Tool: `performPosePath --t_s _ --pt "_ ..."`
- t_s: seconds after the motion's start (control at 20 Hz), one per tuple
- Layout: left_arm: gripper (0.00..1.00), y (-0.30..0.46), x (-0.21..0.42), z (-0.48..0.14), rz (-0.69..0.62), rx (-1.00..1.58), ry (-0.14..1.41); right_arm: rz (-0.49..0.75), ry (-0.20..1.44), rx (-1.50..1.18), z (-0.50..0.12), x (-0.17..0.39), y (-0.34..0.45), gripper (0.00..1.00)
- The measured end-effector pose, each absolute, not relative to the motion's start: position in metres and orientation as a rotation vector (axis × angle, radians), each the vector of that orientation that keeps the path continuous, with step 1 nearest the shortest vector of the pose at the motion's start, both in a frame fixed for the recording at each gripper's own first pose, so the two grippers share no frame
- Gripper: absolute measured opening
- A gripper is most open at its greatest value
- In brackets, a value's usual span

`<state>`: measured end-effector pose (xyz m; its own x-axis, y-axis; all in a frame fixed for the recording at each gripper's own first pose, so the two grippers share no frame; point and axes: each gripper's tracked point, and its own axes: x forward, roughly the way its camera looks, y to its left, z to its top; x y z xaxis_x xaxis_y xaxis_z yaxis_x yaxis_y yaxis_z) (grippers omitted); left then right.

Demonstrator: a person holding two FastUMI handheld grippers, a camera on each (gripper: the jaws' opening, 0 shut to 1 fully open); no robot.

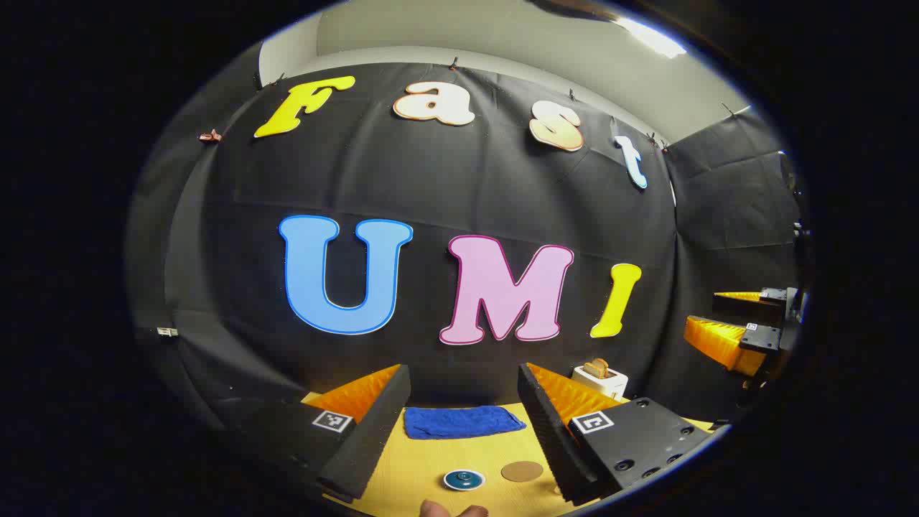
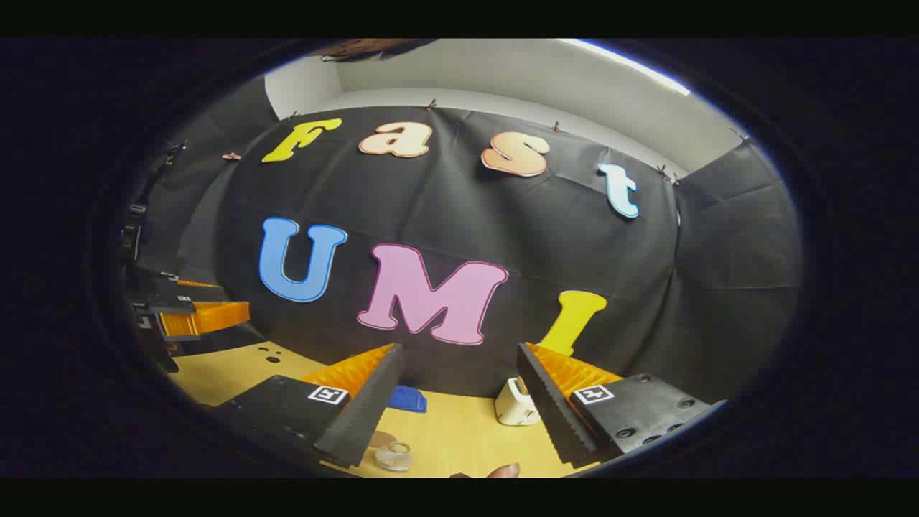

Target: Open the teacup lid with one hand, grasp the water bottle and pour water into the teacup with the other hand; after pouring, place the water bottle on the coaster and then close the teacup lid.

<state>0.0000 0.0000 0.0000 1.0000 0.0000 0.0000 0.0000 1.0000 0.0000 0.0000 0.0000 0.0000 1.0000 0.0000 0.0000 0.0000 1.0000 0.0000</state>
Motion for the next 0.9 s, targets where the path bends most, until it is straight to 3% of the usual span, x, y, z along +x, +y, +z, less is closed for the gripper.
performPosePath --t_s 0.9 --pt "0.95 -0.002 -0.006 0.000 -0.023 0.020 -0.003 0.015 -0.001 -0.013 -0.001 -0.007 0.012 0.98"
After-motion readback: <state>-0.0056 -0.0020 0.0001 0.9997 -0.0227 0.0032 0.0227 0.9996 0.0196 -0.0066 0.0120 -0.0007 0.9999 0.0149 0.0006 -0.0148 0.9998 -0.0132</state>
